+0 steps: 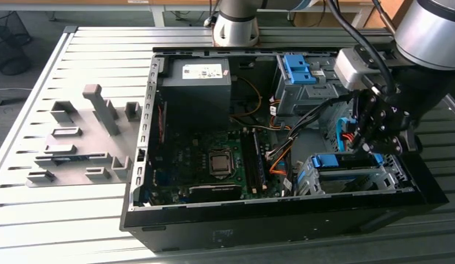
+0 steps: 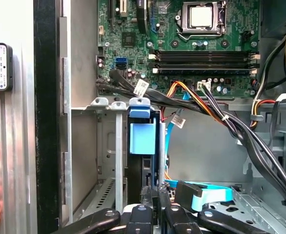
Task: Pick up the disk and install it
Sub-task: 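Insert the first disk wire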
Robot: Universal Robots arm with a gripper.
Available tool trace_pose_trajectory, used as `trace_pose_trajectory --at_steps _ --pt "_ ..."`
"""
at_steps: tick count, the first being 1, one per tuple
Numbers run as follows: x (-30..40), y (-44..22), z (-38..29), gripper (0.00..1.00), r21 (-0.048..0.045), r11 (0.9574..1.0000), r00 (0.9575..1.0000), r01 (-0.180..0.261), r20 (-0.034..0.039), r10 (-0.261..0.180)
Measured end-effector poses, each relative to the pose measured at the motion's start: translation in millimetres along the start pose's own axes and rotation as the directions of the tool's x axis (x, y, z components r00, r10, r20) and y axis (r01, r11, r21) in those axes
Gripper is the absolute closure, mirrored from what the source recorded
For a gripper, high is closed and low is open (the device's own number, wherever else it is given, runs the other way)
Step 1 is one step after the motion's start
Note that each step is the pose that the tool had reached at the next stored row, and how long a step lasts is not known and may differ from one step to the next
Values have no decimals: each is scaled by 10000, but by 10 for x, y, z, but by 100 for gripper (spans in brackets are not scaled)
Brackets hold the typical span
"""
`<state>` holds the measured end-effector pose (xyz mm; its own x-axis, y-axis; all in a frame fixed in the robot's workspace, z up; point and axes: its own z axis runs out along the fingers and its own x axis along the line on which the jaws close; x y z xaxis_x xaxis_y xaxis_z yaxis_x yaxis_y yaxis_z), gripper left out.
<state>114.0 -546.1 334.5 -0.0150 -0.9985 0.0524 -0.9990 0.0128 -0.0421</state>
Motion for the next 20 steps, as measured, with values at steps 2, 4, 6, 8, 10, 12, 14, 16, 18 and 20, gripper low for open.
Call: trace_pose_trajectory --at_steps 2,4,6,8,10,12,14,16,18,20 --pt "10 0 0 84 0 10000 10000 -2 -1 2" --pt "20 0 1 84 -1 10000 10000 -5 0 5" --pt "26 -1 2 84 -1 10000 10000 -8 -1 8" --pt "27 0 3 84 -1 10000 10000 -13 0 13" --pt "28 0 4 84 -1 10000 10000 -13 -1 13" --pt "28 0 5 84 -1 10000 10000 -13 -3 13" --pt "28 0 9 84 -1 10000 10000 -13 -1 13" --pt "28 0 11 84 -1 10000 10000 -12 -2 12" --pt "28 -2 13 84 -1 10000 10000 -13 -2 13" --pt "27 -2 14 84 -1 10000 10000 -9 -1 9"
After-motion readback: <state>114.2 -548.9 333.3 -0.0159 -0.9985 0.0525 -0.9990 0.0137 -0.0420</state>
